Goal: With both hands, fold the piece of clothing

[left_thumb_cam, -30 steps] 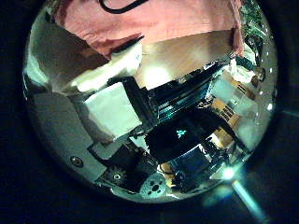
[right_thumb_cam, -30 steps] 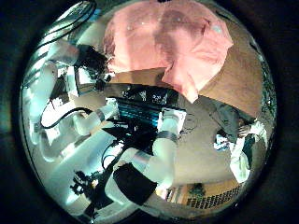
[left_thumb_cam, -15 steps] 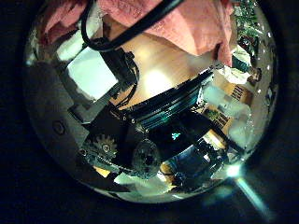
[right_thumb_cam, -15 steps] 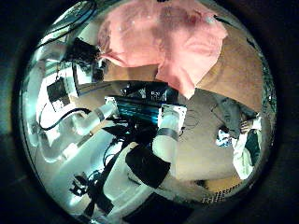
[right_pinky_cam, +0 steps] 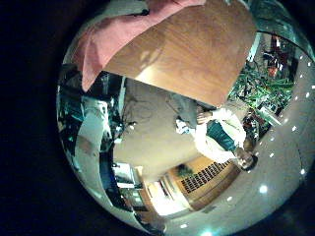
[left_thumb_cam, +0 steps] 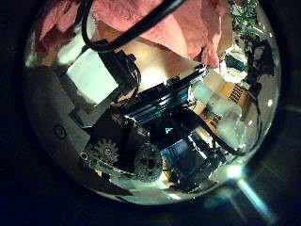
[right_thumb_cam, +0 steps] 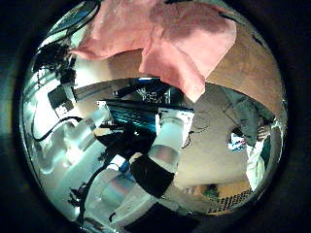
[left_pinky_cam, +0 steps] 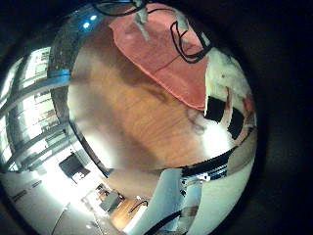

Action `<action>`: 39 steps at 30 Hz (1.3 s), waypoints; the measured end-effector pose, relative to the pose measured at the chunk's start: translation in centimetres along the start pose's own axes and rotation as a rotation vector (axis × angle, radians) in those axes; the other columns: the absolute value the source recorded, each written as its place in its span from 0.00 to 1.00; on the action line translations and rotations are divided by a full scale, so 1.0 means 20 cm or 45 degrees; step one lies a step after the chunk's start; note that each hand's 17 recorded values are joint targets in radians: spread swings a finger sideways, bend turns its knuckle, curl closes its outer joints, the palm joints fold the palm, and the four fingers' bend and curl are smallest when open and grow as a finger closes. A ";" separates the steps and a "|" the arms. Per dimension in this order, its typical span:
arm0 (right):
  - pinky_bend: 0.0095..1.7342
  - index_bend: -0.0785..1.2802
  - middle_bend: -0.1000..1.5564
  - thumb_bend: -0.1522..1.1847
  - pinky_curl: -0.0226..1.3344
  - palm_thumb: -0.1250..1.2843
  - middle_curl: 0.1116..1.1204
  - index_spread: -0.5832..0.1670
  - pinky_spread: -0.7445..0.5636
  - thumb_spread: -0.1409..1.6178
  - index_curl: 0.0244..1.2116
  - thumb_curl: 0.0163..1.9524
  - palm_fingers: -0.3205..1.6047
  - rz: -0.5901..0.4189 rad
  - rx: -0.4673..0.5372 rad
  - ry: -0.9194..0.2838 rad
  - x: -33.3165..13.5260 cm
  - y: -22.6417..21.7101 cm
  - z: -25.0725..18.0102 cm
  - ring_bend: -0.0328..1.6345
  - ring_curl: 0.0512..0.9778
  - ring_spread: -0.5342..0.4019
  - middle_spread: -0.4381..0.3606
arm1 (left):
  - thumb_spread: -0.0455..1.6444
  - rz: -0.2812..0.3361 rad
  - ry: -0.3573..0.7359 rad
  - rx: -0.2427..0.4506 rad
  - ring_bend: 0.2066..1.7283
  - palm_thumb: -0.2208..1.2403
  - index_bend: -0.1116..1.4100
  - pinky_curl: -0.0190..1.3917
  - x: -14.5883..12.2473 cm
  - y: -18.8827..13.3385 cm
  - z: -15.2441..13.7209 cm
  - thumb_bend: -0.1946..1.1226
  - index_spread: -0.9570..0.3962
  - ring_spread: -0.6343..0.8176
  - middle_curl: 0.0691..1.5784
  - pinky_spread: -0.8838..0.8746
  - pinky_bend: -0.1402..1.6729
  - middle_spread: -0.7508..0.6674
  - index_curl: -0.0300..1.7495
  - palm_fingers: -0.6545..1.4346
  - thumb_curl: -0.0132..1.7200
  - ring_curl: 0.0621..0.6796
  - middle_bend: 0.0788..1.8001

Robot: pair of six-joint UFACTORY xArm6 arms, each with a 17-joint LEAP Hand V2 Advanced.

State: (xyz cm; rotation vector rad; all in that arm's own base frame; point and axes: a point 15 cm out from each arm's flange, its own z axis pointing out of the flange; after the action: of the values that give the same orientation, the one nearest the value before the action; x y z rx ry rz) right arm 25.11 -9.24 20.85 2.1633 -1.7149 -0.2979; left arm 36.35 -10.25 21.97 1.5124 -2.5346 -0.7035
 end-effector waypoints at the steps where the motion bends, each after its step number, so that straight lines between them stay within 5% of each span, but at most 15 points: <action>1: 0.34 0.19 0.23 0.09 0.16 0.28 0.26 0.29 0.68 0.68 0.24 0.13 0.28 -0.002 -0.009 0.003 0.00 -0.01 0.02 0.39 0.21 0.50 0.44 | 0.68 0.005 0.003 -0.005 0.83 0.72 0.47 0.57 0.00 0.01 0.00 0.14 0.19 0.14 0.68 0.14 0.70 0.11 0.67 0.75 0.40 0.80 0.53; 17: 0.31 0.17 0.26 0.10 0.15 0.39 0.28 0.35 0.64 0.65 0.23 0.15 0.32 0.048 -0.104 0.102 0.07 -0.19 0.23 0.43 0.24 0.47 0.42 | 0.68 0.008 0.026 -0.008 0.84 0.70 0.42 0.59 -0.05 0.02 -0.10 0.14 0.18 0.14 0.71 0.14 0.69 0.10 0.76 0.75 0.41 0.79 0.52; 22: 0.33 0.18 0.31 0.11 0.15 0.45 0.31 0.35 0.55 0.66 0.23 0.16 0.41 0.045 -0.101 0.105 0.07 -0.21 0.24 0.50 0.27 0.36 0.35 | 0.68 0.017 0.034 -0.004 0.83 0.70 0.40 0.59 -0.05 0.02 -0.13 0.14 0.18 0.14 0.71 0.14 0.69 0.10 0.77 0.75 0.42 0.78 0.51; 25: 0.43 0.18 0.35 0.11 0.17 0.50 0.35 0.31 0.37 0.67 0.22 0.17 0.56 0.044 -0.087 0.113 0.06 -0.23 0.23 0.58 0.32 0.27 0.27 | 0.68 0.017 0.036 0.002 0.83 0.70 0.39 0.59 -0.05 0.02 -0.14 0.14 0.18 0.14 0.71 0.14 0.68 0.10 0.78 0.75 0.42 0.78 0.51; 28: 0.49 0.29 0.40 0.15 0.19 0.61 0.40 0.22 0.24 0.67 0.27 0.19 0.76 0.050 -0.058 0.124 0.06 -0.26 0.22 0.63 0.36 0.23 0.19 | 0.68 0.018 0.038 0.002 0.83 0.70 0.38 0.59 -0.06 0.02 -0.15 0.14 0.18 0.14 0.71 0.14 0.68 0.10 0.79 0.75 0.42 0.78 0.51; 32: 0.59 0.46 0.53 0.16 0.27 0.70 0.52 0.18 0.23 0.67 0.39 0.21 0.86 0.050 -0.011 0.175 0.09 -0.31 0.20 0.67 0.44 0.25 0.17 | 0.68 0.022 0.047 -0.007 0.83 0.69 0.37 0.59 -0.07 0.03 -0.16 0.14 0.18 0.14 0.72 0.14 0.67 0.09 0.80 0.76 0.43 0.78 0.50; 39: 0.73 0.71 0.70 0.17 0.36 0.78 0.66 0.23 0.32 0.67 0.56 0.26 0.80 0.072 0.038 0.197 0.16 -0.32 0.16 0.76 0.55 0.29 0.24 | 0.68 0.031 0.085 -0.006 0.82 0.69 0.36 0.60 -0.09 0.06 -0.17 0.14 0.19 0.14 0.72 0.13 0.67 0.09 0.81 0.76 0.43 0.78 0.49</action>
State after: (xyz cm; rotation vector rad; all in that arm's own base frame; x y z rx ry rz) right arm 30.36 -11.54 15.49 2.0949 -1.6997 -0.0882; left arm 37.35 -9.30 25.87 1.4757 -2.4958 -0.6444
